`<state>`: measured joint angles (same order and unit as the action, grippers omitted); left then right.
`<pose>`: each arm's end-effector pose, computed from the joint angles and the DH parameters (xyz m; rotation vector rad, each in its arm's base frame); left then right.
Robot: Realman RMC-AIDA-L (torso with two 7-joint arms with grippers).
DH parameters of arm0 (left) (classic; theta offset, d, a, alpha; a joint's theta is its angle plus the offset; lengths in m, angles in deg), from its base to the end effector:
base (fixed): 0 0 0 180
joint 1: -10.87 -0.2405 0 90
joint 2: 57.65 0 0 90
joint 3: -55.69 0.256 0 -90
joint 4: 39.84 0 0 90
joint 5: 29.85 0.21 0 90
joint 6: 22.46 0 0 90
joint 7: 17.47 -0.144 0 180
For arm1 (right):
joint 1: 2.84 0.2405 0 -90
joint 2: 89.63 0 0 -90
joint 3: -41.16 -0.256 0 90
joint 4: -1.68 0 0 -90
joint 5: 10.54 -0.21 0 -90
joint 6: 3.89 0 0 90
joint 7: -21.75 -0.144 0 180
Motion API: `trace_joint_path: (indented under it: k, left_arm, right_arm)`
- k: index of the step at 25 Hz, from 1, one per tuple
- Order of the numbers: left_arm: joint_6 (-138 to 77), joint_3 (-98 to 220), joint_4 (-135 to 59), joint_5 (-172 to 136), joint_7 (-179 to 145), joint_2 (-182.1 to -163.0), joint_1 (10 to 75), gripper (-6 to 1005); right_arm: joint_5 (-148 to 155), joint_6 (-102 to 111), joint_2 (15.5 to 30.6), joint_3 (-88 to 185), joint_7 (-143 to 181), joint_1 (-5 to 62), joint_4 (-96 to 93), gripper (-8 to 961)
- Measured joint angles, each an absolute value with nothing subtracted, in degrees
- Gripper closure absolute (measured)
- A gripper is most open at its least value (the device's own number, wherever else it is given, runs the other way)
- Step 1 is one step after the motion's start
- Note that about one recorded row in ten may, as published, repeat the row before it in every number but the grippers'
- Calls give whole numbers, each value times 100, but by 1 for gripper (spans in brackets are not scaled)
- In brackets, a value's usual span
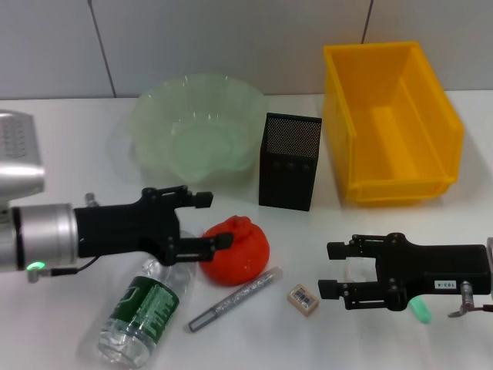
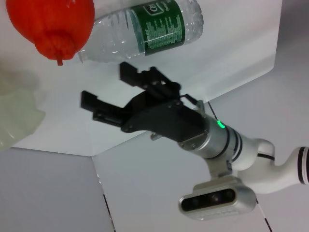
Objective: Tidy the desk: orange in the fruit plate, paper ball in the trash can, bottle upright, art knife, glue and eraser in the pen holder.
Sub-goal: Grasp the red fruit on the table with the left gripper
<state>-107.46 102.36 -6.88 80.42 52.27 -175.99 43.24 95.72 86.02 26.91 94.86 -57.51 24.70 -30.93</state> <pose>-0.2515 0.3371 -0.0207 -2.7876 -0.4014 -0.6528 0.2678 0.3041 -0.0204 -2.8649 0.6919 0.7098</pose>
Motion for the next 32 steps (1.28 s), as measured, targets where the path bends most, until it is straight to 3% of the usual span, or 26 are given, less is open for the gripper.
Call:
trace_joint_path:
  k: [12,24,32]
  left_arm:
    - [-9264,11289,-1091,8005,5189,-17649,4808,214]
    - [-8950,11395,-1103,7952,5386,-17651,4912,337]
    - [-8969,11537,-1104,7943,5435,-17647,4909,569]
  right_arm:
    - [9572,8603,2685,9478,-5762,2413,-3092,193]
    - [9571,8594,2663,9477,-5762,2405,-3093,193]
    - [9571,8593,2663,9477,-5762,2406,-3093,194]
